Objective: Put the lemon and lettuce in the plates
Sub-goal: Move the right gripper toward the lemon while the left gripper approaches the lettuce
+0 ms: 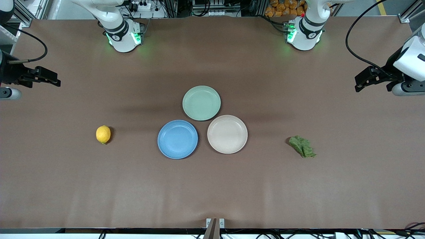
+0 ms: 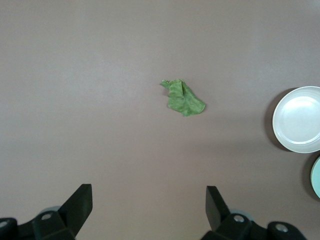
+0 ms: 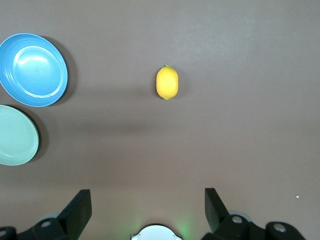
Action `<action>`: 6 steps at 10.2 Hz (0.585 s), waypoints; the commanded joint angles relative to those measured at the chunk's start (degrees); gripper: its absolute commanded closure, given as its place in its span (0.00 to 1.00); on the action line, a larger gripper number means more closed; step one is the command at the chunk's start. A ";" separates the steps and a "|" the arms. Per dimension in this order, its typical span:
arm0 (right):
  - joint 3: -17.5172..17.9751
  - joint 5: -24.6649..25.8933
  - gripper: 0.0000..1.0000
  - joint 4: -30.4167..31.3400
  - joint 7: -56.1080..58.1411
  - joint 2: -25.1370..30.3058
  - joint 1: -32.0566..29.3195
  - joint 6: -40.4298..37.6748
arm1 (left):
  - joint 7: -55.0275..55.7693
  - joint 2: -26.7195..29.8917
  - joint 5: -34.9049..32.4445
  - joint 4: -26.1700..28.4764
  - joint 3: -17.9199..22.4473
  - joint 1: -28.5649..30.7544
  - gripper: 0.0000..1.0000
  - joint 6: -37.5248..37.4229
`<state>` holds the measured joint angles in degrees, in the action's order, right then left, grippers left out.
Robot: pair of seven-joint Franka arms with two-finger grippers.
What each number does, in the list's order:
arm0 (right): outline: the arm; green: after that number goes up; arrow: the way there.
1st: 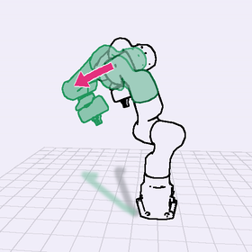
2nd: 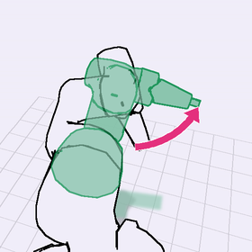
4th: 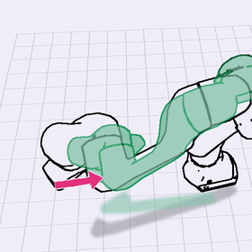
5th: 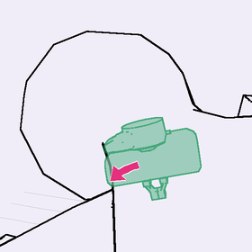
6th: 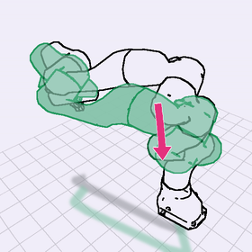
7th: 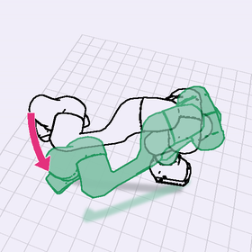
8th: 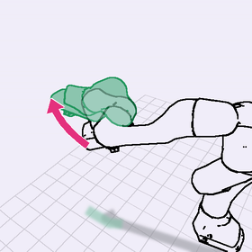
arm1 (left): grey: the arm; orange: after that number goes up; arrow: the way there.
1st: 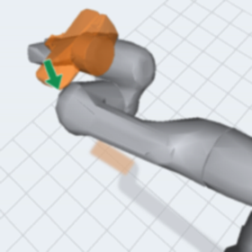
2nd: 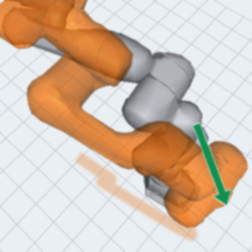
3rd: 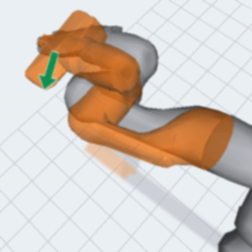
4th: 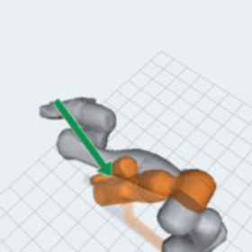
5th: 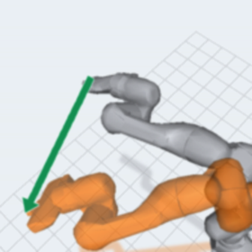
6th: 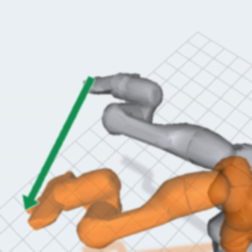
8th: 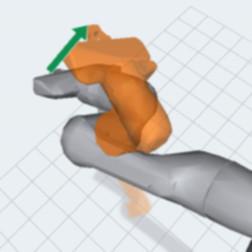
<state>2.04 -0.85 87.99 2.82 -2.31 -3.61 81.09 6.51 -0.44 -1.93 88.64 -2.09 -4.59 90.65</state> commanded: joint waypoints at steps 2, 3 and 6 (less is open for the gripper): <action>0.24 -0.20 0.00 -0.36 -0.10 -0.33 -1.04 -0.67 | -1.33 -0.61 1.49 -0.31 0.07 0.28 0.00 -1.00; 0.24 -0.20 0.00 -0.36 -0.10 -0.33 -1.05 -0.67 | -1.59 -1.92 1.66 -0.05 -0.02 0.63 0.00 -1.00; 0.24 -0.20 0.00 0.77 -0.10 -1.03 -1.13 1.69 | -1.50 -9.72 1.49 0.65 -0.19 -1.12 0.00 2.32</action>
<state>1.78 -0.86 88.18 2.82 -2.58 -3.91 81.38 6.43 -5.49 -1.86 89.93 -2.20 -5.10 90.95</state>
